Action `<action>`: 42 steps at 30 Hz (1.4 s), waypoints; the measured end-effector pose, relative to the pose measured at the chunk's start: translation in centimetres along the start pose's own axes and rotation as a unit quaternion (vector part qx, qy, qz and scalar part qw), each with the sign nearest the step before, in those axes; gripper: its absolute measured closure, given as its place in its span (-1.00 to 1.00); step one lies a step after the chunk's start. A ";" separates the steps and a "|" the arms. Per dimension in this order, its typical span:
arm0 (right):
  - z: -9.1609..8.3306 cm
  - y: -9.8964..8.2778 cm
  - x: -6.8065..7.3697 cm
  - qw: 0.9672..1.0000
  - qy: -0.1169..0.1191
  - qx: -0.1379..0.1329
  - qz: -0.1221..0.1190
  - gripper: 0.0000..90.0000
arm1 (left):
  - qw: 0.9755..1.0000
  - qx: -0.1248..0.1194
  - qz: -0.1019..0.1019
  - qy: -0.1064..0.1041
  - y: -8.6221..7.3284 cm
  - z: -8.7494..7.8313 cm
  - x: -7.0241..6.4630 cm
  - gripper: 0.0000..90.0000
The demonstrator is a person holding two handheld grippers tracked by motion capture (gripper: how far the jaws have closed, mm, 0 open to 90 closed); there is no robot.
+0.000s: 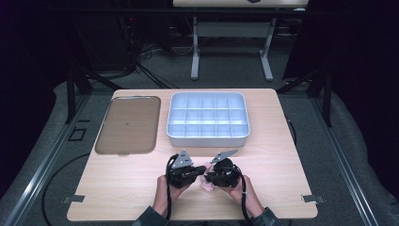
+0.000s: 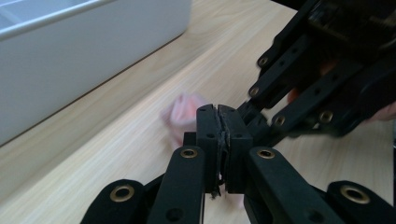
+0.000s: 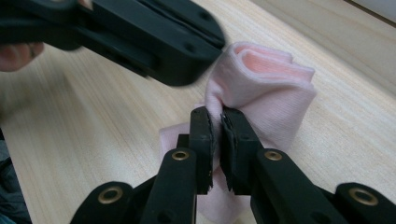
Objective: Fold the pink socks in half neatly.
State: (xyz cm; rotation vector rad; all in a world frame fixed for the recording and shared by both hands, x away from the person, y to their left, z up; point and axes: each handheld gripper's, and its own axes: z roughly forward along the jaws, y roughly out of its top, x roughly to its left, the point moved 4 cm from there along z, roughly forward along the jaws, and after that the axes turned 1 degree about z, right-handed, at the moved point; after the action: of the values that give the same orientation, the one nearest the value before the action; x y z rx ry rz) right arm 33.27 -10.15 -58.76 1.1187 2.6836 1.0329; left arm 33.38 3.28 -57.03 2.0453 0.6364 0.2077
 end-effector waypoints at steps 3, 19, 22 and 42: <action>0.0 0.0 0.1 1.000 -0.002 0.001 -0.003 0.84 | 1.000 0.020 -0.001 -0.001 0.3 1.6 0.6 0.94; 0.0 -0.4 0.9 0.999 -0.036 -0.007 -0.029 0.76 | 0.998 0.050 -0.002 0.037 -1.0 3.1 1.9 0.99; 0.1 -0.3 1.0 0.999 -0.035 -0.006 -0.030 0.77 | 0.998 0.044 -0.007 0.035 -0.9 2.9 1.9 0.99; -0.4 -0.9 1.5 0.999 -0.032 -0.017 -0.036 0.55 | 0.999 0.052 0.001 -0.003 0.0 4.4 1.6 1.00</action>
State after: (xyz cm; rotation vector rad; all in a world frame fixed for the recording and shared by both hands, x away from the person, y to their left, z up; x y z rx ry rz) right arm 31.52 -9.86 -58.68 1.0237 2.6249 1.0091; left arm 36.46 0.78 -59.59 2.1463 0.6542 0.1722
